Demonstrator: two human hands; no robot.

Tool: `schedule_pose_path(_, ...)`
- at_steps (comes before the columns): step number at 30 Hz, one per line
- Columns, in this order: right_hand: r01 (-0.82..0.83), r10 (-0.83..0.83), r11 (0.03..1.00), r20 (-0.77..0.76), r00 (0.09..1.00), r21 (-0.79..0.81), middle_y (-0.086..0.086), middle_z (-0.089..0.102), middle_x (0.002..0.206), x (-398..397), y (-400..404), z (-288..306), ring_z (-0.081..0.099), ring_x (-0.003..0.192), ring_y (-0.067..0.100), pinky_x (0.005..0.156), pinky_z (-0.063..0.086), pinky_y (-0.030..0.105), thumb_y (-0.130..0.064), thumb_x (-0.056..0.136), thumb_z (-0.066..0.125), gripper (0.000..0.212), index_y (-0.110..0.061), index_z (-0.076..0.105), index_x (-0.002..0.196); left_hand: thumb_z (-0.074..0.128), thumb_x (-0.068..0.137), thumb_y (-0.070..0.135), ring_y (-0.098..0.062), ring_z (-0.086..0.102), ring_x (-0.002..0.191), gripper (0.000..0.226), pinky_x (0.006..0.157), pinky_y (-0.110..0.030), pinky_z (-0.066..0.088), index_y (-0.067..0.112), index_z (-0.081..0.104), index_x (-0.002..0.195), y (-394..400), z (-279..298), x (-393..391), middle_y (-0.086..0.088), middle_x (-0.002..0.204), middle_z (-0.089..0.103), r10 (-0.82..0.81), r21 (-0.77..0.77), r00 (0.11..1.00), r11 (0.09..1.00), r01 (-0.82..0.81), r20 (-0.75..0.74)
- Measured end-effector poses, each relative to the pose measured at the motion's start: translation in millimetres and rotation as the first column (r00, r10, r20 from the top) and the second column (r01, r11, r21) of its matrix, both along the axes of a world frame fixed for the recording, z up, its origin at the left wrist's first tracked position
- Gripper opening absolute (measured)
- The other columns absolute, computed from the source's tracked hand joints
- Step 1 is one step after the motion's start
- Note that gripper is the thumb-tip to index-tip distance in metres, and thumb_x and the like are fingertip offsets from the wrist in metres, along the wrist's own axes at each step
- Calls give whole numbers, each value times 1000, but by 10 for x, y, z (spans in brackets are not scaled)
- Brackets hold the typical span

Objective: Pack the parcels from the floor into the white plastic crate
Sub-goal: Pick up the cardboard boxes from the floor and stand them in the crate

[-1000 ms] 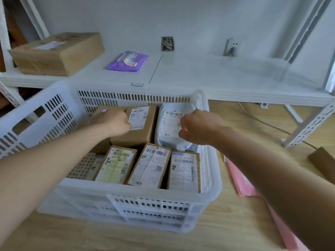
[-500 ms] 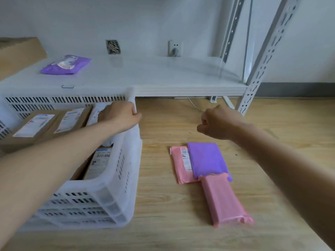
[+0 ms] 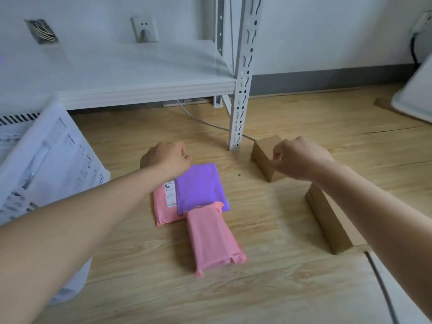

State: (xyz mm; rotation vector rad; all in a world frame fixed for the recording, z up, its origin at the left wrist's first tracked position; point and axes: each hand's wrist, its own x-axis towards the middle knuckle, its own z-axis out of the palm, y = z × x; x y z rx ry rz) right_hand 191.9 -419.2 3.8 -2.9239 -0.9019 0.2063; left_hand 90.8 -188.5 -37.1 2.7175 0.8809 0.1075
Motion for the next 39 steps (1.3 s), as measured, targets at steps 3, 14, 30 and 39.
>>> schedule_pose_path(3, 89, -89, 995, -16, 996, 36, 5, 59, 91, 268, -368, -161, 58, 82, 26, 69, 52, 35, -33, 87, 52, 21, -20, 62, 99, 52, 82, 30, -30, 57, 100, 15, 77, -31, 44, 25, 61, 94, -381, -166, 301, -4, 110, 64, -27, -29, 999, 999, 27, -26)
schedule_pose_path(14, 380, -383, 924, -117, 917, -42, 12, 52, 130, 971, -1429, -1127, 46, 120, 34, 96, 36, 45, -40, 86, 52, 53, -28, 39, 135, 51, 87, 33, -27, 52, 114, 37, 89, -32, 44, 23, 49, 122, -1505, -1096, 983, 0, 125, 57, -107, -242, 986, 968, 74, -128)
schedule_pose_path(30, 613, -620, 782, -238, 748, -112, 22, -10, 152, 957, -1583, -2002, 1, 137, 48, 103, 10, 69, -75, 51, 67, 125, -41, -11, 142, 51, 86, 41, -28, 47, 120, 50, 95, -34, 40, 26, 37, 131, -1481, -1499, 1023, -5, 134, 46, -176, -265, 946, 959, 102, -273)
schedule_pose_path(39, 544, -486, 833, -334, 808, 102, 11, 2, 150, 617, -1020, -1610, 14, 135, 44, 104, 19, 66, -73, 52, 66, 114, -44, 3, 142, 44, 90, 41, -26, 51, 113, 48, 94, -33, 39, 25, 34, 134, -1178, -1232, 793, -5, 130, 49, -140, -290, 970, 954, 79, -197)
